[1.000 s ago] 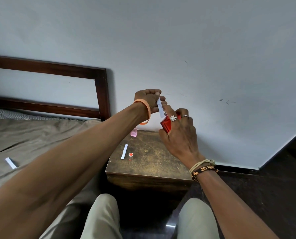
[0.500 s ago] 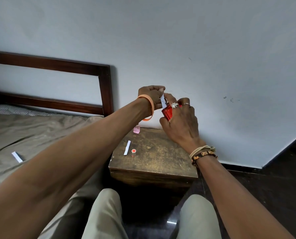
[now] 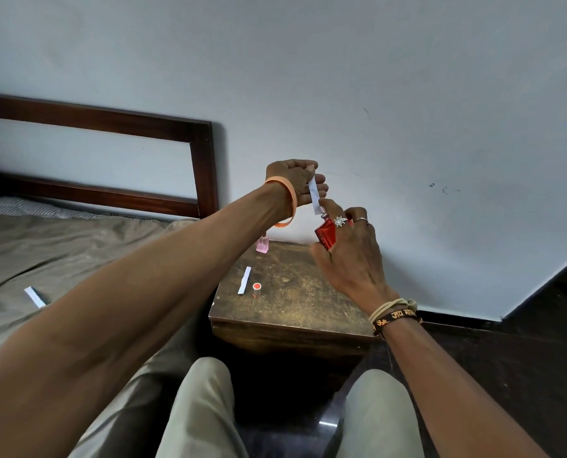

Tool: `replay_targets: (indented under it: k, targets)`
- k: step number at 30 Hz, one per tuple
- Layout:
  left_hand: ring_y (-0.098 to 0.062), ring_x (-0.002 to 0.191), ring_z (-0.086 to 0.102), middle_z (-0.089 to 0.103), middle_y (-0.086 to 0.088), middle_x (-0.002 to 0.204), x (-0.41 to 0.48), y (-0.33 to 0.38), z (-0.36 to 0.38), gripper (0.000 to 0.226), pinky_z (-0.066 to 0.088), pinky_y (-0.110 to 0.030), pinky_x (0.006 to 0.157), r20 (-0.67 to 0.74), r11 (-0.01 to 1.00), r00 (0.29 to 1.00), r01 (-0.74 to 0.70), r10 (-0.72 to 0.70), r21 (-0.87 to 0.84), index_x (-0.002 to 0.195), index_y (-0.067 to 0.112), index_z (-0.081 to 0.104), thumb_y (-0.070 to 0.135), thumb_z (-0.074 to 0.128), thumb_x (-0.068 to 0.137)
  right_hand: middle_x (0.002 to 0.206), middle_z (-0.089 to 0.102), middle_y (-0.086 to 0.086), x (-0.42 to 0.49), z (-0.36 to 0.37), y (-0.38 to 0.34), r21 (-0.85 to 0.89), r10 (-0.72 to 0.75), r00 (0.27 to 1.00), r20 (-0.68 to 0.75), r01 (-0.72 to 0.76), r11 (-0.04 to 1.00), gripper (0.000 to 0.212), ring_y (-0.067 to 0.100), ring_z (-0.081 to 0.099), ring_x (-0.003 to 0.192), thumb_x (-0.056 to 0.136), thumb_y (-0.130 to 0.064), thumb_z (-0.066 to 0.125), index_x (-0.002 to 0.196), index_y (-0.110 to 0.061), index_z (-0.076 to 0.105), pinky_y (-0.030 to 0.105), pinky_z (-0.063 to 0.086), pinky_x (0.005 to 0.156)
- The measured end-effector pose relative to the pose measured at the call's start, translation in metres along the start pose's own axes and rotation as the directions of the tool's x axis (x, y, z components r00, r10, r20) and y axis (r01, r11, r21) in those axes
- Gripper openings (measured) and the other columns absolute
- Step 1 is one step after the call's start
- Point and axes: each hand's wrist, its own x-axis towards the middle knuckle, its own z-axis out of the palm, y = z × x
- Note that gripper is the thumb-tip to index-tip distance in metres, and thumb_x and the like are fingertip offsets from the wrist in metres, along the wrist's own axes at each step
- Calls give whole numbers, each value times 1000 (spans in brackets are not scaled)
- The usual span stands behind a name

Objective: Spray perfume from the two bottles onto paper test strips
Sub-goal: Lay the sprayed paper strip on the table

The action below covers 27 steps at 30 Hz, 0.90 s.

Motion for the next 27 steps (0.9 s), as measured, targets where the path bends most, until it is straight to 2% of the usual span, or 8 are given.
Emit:
replay_targets:
  k: [4,8,12,15,19,22,25,27]
  targets:
    - [-29,72,67,67,-23,94,2,-1,1,16,60,-37,54,-20,1000,1000,-11,11,3,83,5,63,-1,53,94,134,39,13,10,-10,-9,63,-19,998,-58,23,998,78,33,47,112,85,-35,61,152,-39,23,46,55,83]
    - [-28,72,65,65,-19,92,4,-3,0,15,56,-30,46,-35,1000,999,-22,23,21,83,7,65,0,56,92,132,40,12,25,-16,-16,75,0,1000,-22,2,997,73,35,48,112,84,-33,60,150,-38,28,47,52,86]
    - [-27,64,67,67,-17,82,7,-2,-5,14,60,-37,57,-33,1000,999,-25,25,2,85,6,63,1,53,94,131,40,13,19,-13,-12,130,-9,997,-77,19,991,75,33,48,110,83,-31,62,150,-38,29,44,54,83]
    - [-30,65,67,66,-23,91,9,-7,-9,14,61,-36,60,-30,1000,999,-14,14,10,86,5,61,1,52,95,133,37,11,9,-4,-4,166,-10,995,-98,27,986,80,29,49,110,84,-32,64,151,-40,21,42,55,81]
    - [-35,77,67,65,-25,98,10,-29,-13,14,59,-40,70,1,997,1000,-1,1,81,86,6,61,2,51,96,144,34,7,-7,13,14,366,145,988,-48,-118,923,98,18,47,113,79,-31,75,154,-35,12,39,53,88]
    - [-36,83,66,66,-24,100,9,-55,-17,10,58,-43,77,89,978,994,36,-56,207,93,4,63,3,53,96,131,50,0,-13,29,31,416,295,956,3,-269,869,73,19,56,108,76,-39,70,140,-30,34,46,56,89]
    - [-32,81,67,68,-20,97,9,-83,-18,10,58,-41,79,217,954,964,85,-151,288,95,6,64,4,54,95,92,58,-5,-17,39,44,469,300,951,72,-298,832,38,23,57,81,74,-45,57,111,-39,49,52,55,70]
    - [-28,77,67,68,-16,91,11,-101,-16,11,58,-42,79,256,954,949,113,-187,277,95,5,64,3,53,95,85,59,-8,-20,44,51,502,280,957,71,-277,819,29,24,57,80,75,-45,54,103,-47,49,52,53,71]
